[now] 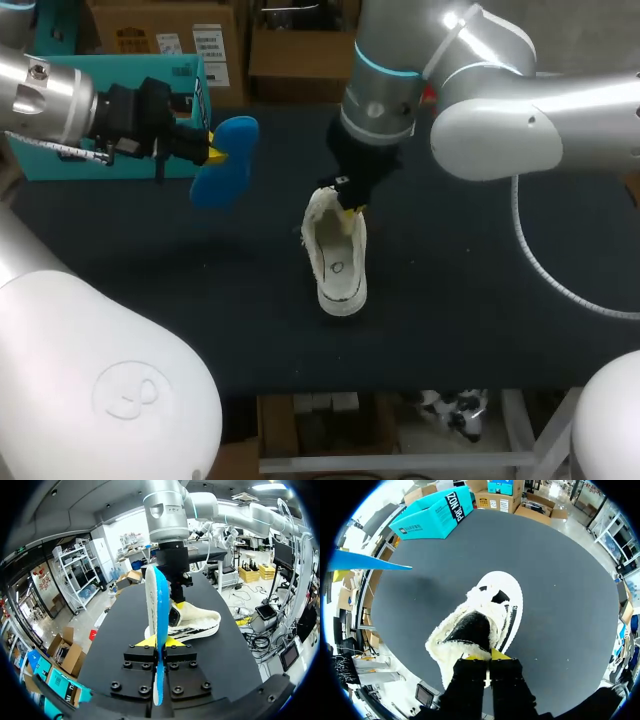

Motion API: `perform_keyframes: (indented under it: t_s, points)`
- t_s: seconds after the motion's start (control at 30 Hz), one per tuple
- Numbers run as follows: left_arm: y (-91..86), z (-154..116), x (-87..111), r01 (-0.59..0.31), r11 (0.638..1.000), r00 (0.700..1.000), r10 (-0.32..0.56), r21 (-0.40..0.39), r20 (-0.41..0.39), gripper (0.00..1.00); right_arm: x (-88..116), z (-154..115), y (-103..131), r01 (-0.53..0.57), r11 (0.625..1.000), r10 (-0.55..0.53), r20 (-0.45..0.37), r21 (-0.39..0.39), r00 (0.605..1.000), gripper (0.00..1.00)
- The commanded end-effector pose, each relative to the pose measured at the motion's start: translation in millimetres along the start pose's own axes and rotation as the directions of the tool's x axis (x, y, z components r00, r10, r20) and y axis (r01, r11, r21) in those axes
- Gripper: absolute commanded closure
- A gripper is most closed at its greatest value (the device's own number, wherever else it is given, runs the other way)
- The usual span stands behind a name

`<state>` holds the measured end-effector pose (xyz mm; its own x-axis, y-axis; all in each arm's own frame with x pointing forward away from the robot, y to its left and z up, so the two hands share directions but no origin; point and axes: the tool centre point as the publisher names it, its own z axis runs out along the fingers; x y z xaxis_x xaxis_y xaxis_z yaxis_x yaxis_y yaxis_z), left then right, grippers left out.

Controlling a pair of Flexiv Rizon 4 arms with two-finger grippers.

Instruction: Open the shoe tongue, take the insole out of the shoe, put the insole back into the shoe, and pack the shoe into the shoebox

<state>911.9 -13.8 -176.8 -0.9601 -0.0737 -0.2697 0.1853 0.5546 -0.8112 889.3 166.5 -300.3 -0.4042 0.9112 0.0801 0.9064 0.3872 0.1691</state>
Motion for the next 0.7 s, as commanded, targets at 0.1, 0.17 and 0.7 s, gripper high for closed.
perform_keyframes:
  t_s: [0.1, 0.17, 0.7]
  points:
    - [8.6, 0, -6.7, -0.002, 1.000, 0.896, 0.005, 0.008, -0.444, 1.00, -5, 9, 8, 0.011, 0.996, -0.011, -0.001, -0.083, 1.000, 1.00]
    - [10.2, 0, -7.7, 0.000, 1.000, 0.896, 0.003, 0.006, -0.445, 1.00, -9, 13, 13, 0.009, 0.995, -0.009, -0.003, -0.096, 1.000, 1.00]
    - [14.1, -2, -9.7, 0.011, 1.000, 0.900, -0.011, -0.002, -0.435, 1.00, -25, 28, 19, -0.055, 0.988, 0.046, -0.062, -0.143, 0.997, 0.98]
